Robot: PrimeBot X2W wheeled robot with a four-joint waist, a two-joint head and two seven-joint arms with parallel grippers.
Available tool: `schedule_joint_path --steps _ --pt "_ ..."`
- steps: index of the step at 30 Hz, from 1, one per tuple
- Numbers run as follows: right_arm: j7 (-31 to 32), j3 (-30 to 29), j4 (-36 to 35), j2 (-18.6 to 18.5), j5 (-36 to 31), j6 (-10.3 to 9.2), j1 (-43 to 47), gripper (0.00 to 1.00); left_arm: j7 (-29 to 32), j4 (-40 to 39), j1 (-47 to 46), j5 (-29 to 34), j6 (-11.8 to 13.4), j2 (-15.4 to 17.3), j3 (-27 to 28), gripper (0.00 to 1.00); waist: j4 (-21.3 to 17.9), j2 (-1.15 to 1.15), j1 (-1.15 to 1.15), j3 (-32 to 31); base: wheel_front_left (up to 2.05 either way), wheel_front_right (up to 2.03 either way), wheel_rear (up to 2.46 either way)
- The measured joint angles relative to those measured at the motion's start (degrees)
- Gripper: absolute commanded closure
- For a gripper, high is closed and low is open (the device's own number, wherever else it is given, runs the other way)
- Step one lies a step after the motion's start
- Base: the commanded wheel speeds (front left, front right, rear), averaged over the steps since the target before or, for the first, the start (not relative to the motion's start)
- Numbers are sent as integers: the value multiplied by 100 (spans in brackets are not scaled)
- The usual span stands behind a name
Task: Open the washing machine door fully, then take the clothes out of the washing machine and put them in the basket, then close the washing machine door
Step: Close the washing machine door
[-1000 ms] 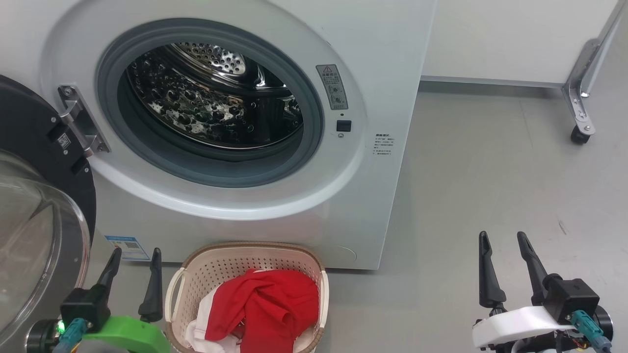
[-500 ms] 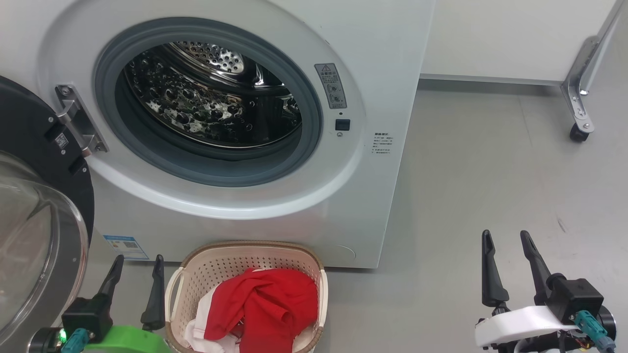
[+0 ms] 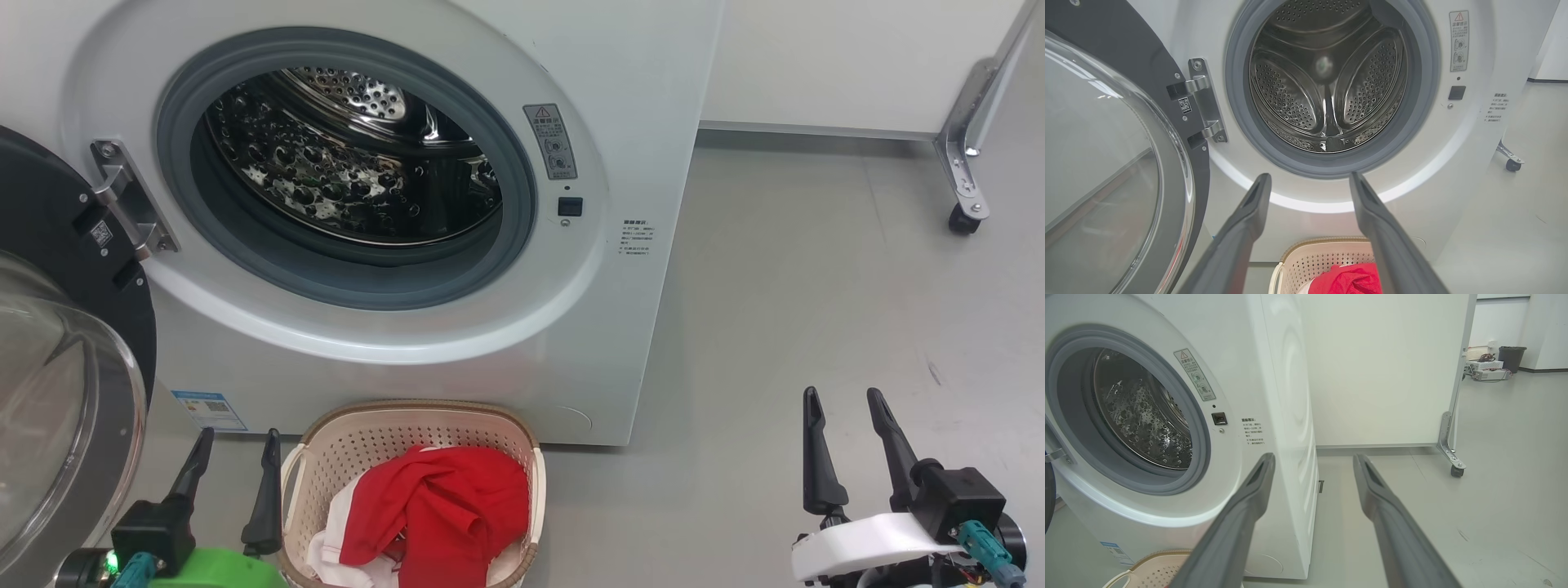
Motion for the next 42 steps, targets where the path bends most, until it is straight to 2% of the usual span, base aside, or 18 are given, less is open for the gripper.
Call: schedule_joint_path --steps 42 --pt "0 -43 2 9 -15 78 1 0 0 -73 92 153 -101 -138 158 0 -7 0 0 1 -8 8 0"
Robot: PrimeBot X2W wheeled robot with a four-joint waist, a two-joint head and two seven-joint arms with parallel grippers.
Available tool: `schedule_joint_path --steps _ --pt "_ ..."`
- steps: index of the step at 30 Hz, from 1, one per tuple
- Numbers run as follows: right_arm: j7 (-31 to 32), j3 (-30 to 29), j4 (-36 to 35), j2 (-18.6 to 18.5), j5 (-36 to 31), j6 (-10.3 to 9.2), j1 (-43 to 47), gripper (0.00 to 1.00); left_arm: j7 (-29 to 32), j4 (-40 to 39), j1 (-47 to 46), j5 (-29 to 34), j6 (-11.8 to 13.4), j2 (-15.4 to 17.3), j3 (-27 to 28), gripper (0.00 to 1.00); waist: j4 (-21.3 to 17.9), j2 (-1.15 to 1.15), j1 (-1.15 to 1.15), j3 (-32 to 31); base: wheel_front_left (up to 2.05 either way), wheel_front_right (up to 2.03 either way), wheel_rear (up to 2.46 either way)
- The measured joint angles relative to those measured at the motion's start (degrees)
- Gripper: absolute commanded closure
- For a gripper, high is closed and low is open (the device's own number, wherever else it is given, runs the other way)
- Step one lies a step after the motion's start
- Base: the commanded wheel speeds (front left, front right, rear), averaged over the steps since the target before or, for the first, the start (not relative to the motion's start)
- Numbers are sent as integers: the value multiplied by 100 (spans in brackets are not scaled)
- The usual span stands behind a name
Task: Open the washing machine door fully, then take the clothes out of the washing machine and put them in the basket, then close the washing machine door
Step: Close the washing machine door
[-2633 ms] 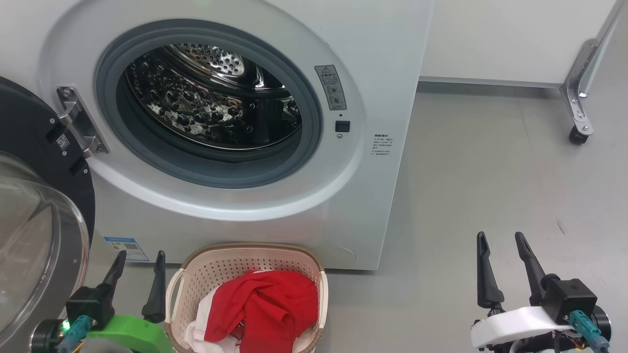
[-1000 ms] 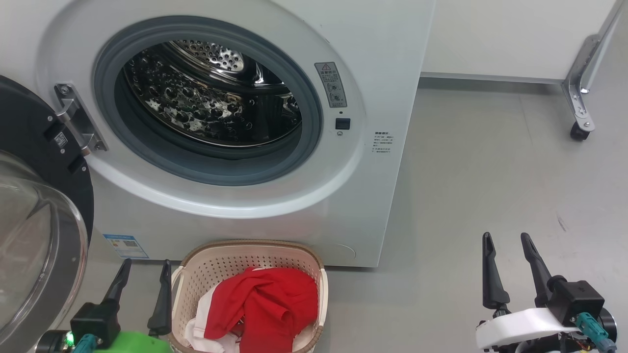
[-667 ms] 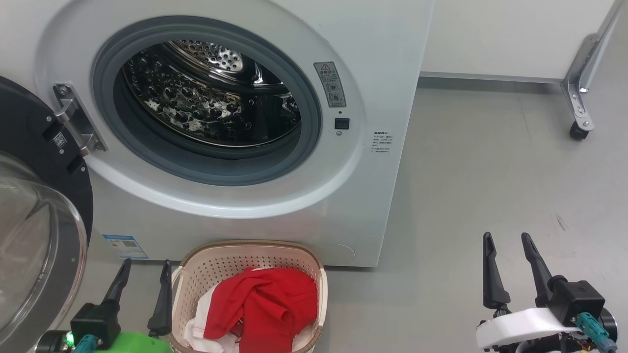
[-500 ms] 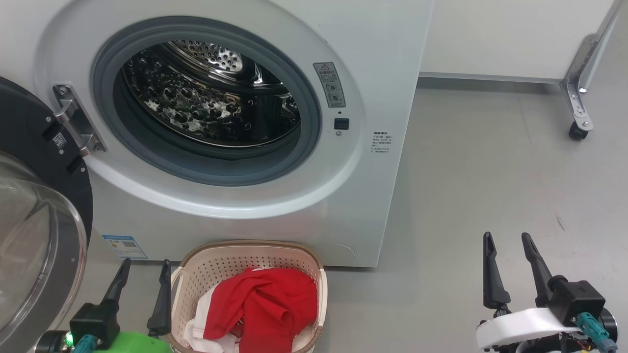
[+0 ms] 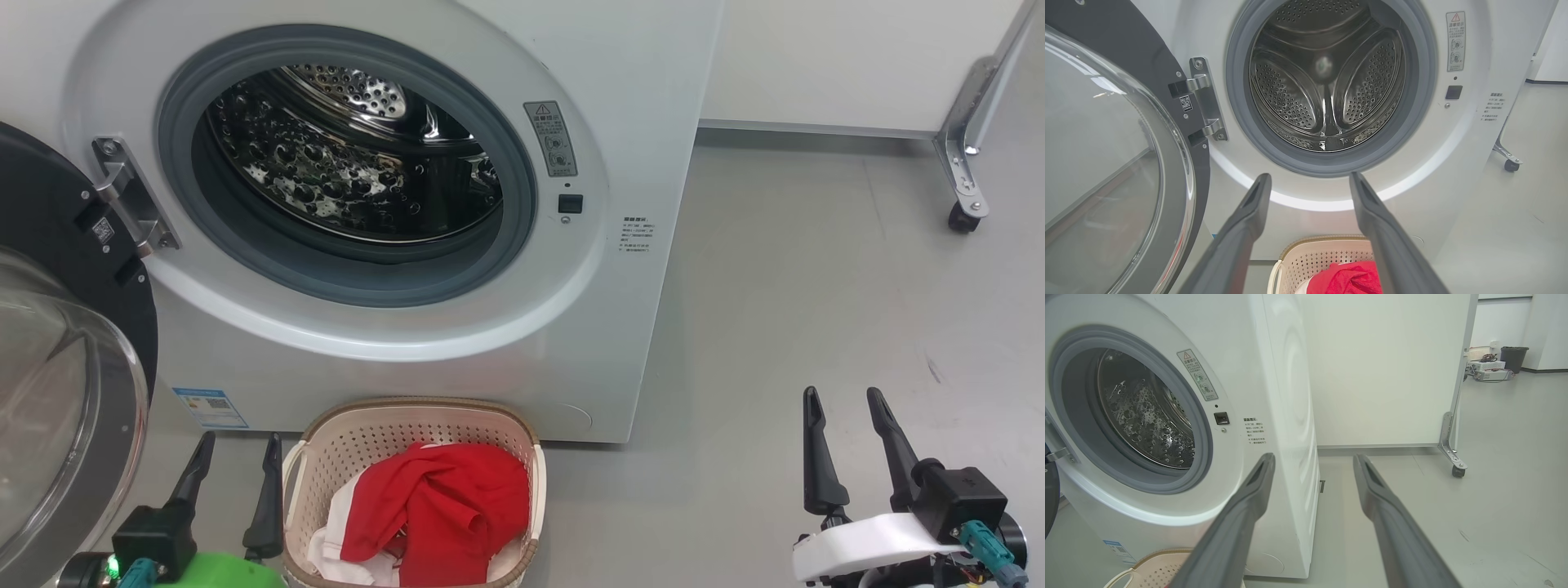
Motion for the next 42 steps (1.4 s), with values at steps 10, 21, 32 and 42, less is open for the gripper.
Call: schedule_joint_path --steps 10,21,32,42 --pt "0 15 2 1 0 14 0 0 0 1 5 51 -19 -13 8 0 12 0 0 7 -73 73 0" --pt "0 37 8 1 0 15 0 0 0 1 17 152 -20 -36 3 0 5 0 0 24 -115 115 0" --pt "0 57 9 1 0 14 0 0 0 -75 18 154 -43 -75 54 0 13 0 0 68 -122 122 0" --pt "0 86 8 1 0 11 0 0 0 -102 18 185 -77 -89 77 0 25 0 0 128 -79 79 0"
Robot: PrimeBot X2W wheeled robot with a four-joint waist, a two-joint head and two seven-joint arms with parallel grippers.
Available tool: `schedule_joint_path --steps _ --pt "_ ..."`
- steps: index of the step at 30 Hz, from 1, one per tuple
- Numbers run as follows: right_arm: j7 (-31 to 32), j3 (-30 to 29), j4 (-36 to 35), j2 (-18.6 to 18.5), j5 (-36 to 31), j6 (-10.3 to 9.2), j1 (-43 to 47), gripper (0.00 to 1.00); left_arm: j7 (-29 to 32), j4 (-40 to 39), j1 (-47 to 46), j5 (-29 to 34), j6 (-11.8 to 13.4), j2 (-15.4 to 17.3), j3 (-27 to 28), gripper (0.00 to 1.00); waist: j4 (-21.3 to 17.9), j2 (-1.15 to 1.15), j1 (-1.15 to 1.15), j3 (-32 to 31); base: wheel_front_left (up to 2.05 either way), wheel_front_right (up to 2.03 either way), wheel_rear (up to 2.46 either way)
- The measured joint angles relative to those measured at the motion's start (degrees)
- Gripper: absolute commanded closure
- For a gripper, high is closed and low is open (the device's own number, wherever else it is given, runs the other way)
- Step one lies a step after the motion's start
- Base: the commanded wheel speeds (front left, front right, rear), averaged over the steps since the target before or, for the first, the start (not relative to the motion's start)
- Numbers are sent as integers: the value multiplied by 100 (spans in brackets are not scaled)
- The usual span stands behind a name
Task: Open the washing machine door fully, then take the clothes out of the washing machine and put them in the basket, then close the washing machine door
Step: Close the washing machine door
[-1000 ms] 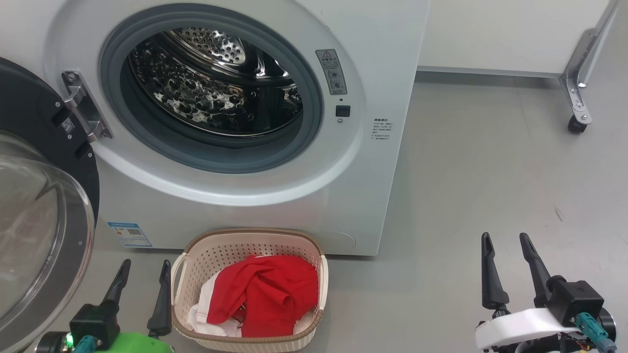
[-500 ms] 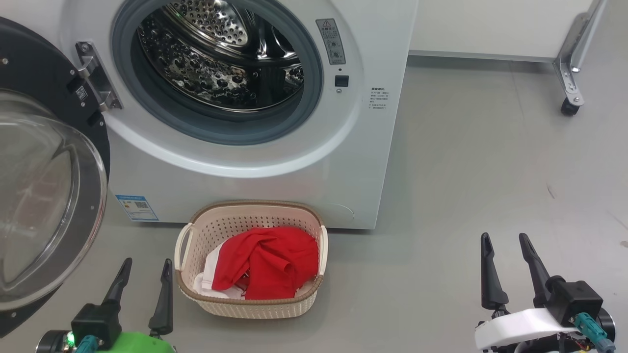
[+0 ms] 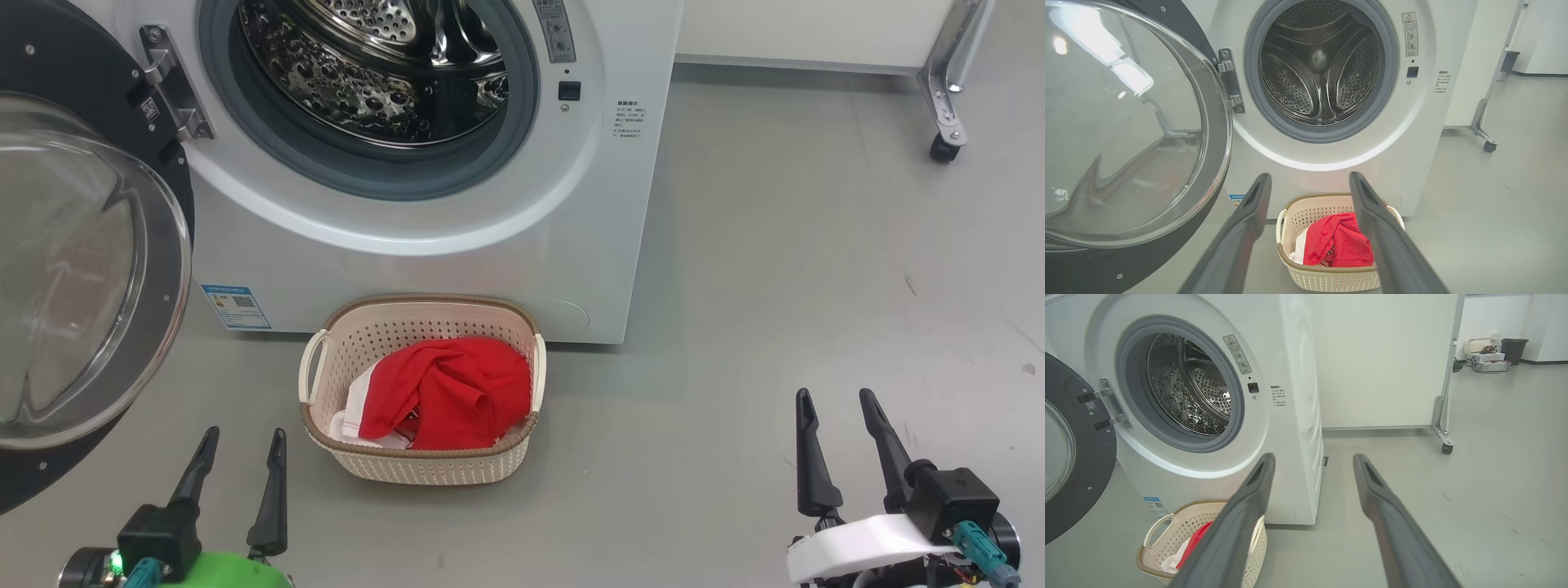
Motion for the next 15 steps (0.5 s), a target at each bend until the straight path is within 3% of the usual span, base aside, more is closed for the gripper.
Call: schedule_joint_path --steps 15 --pt "0 36 3 0 1 -7 -2 0 0 -1 0 16 -16 -15 41 0 6 0 0 -2 -29 29 0"
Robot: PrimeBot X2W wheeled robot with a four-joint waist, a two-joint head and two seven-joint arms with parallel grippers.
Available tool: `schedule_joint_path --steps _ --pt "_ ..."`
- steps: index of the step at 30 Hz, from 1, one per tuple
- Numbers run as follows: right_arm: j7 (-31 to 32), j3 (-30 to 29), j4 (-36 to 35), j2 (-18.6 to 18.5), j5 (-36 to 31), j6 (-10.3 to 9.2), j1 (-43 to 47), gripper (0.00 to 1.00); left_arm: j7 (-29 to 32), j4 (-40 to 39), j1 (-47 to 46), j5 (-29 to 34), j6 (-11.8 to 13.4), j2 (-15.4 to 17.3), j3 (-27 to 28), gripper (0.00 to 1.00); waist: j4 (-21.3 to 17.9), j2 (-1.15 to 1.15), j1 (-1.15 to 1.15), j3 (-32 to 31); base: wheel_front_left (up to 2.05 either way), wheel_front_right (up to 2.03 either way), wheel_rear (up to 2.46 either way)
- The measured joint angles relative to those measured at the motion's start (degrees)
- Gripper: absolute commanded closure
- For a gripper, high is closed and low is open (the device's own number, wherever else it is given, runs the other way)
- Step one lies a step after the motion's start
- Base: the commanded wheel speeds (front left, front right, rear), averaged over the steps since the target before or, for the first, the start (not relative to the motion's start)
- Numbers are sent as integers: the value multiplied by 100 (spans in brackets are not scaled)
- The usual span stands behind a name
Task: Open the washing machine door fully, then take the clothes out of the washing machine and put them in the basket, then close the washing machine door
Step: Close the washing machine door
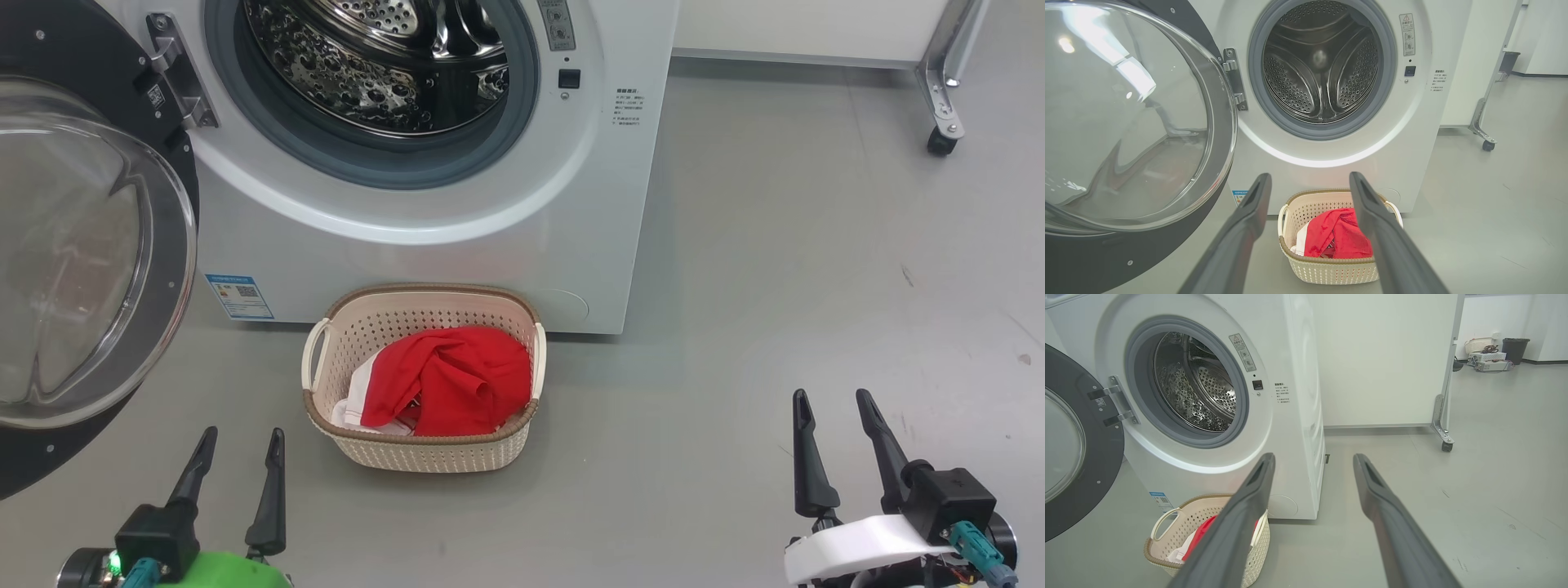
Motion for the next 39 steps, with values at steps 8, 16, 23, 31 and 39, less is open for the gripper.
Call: schedule_joint_path --steps 8,16,23,31,39 --pt "0 3 18 0 0 -1 -1 0 0 0 0 0 -1 -10 13 0 2 0 0 1 0 0 0" --pt "0 3 38 0 0 -1 -1 0 0 2 0 5 -2 -14 18 0 19 0 0 -23 0 0 0" --pt "0 9 51 0 1 -1 -1 0 0 4 0 51 -9 -22 31 0 29 0 0 -60 0 0 0" --pt "0 30 53 0 18 -1 -2 0 0 4 0 71 -49 -29 41 0 30 0 0 -93 0 0 0" --pt "0 22 26 -1 79 -48 -1 0 0 16 -2 143 -52 -41 -65 0 211 0 0 -101 0 0 0"
